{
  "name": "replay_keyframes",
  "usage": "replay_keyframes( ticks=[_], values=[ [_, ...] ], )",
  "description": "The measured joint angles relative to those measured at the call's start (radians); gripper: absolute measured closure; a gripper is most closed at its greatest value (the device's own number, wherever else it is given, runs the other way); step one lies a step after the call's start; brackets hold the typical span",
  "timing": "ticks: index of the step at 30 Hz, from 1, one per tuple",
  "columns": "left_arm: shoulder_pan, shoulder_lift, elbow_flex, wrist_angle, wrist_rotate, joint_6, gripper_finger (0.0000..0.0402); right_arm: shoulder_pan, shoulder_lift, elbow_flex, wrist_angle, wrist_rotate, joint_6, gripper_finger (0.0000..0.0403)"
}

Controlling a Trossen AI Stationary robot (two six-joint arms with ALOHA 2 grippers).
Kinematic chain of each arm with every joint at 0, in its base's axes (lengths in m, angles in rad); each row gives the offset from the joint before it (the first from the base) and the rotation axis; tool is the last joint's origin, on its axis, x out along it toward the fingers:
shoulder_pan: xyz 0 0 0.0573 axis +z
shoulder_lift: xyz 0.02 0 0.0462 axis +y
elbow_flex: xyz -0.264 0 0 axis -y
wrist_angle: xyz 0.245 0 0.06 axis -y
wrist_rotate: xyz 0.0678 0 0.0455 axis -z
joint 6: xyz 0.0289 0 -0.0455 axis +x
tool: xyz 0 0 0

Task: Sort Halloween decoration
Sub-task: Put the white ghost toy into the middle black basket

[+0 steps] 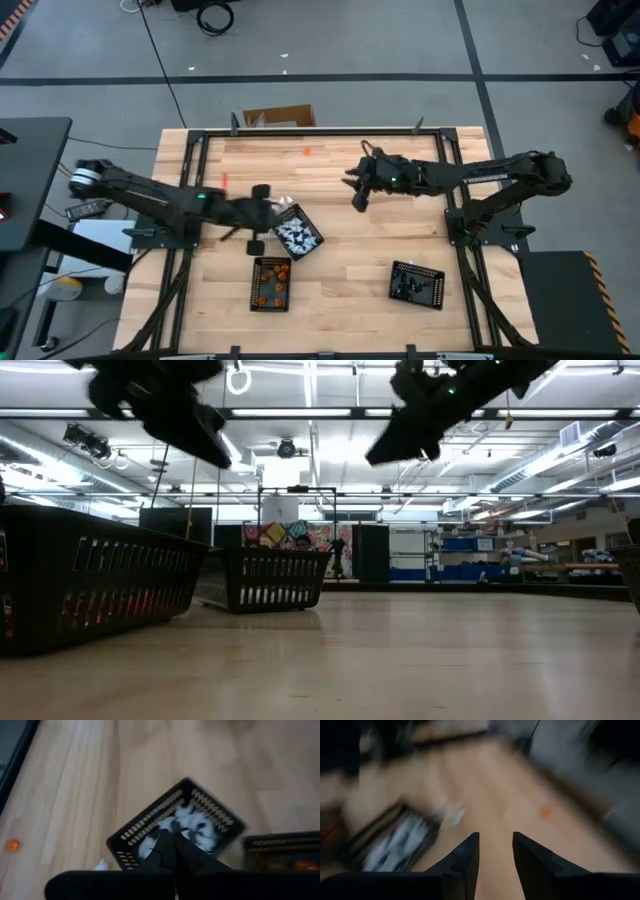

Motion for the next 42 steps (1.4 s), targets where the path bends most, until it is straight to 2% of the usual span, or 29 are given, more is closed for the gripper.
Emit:
replay_keyframes(
  ticks=[3, 6, 9, 12, 16, 22, 25, 28, 35, 42],
  values=[
    [-0.018, -0.145, -0.095, 0.047, 0.003, 0.022, 0.0401, 0.006, 0.016, 0.035, -0.24, -0.142, 0.135, 0.0282],
    [-0.017, -0.262, -0.179, 0.164, -0.005, 0.076, 0.0401, 0.029, 0.014, 0.048, -0.412, -0.194, 0.299, 0.0282],
    [-0.003, -0.325, -0.263, 0.298, -0.007, 0.142, 0.0401, 0.038, 0.032, 0.046, -0.605, -0.334, 0.466, 0.0281],
    [0.02, -0.352, -0.338, 0.396, -0.008, 0.197, 0.0401, 0.041, 0.064, 0.046, -0.715, -0.487, 0.58, 0.0271],
    [0.068, -0.358, -0.392, 0.405, -0.042, 0.21, 0.0401, 0.043, 0.128, 0.046, -0.802, -0.62, 0.653, 0.0237],
    [0.114, -0.389, -0.425, 0.396, -0.042, 0.209, 0.0401, 0.054, 0.258, 0.034, -0.891, -0.795, 0.723, 0.0158],
    [0.12, -0.392, -0.432, 0.396, -0.042, 0.215, 0.0401, 0.069, 0.305, 0.034, -0.964, -0.797, 0.711, 0.0121],
    [0.119, -0.398, -0.441, 0.387, -0.041, 0.216, 0.0401, 0.073, 0.312, -0.003, -0.947, -0.799, 0.685, 0.0104],
    [0.119, -0.413, -0.446, 0.378, -0.041, 0.218, 0.0401, 0.079, 0.246, -0.166, -0.824, -0.847, 0.82, 0.0117],
    [0.124, -0.413, -0.446, 0.384, -0.041, 0.238, 0.0402, 0.141, 0.245, -0.175, -0.704, -0.88, 0.937, 0.0116]
  ],
)
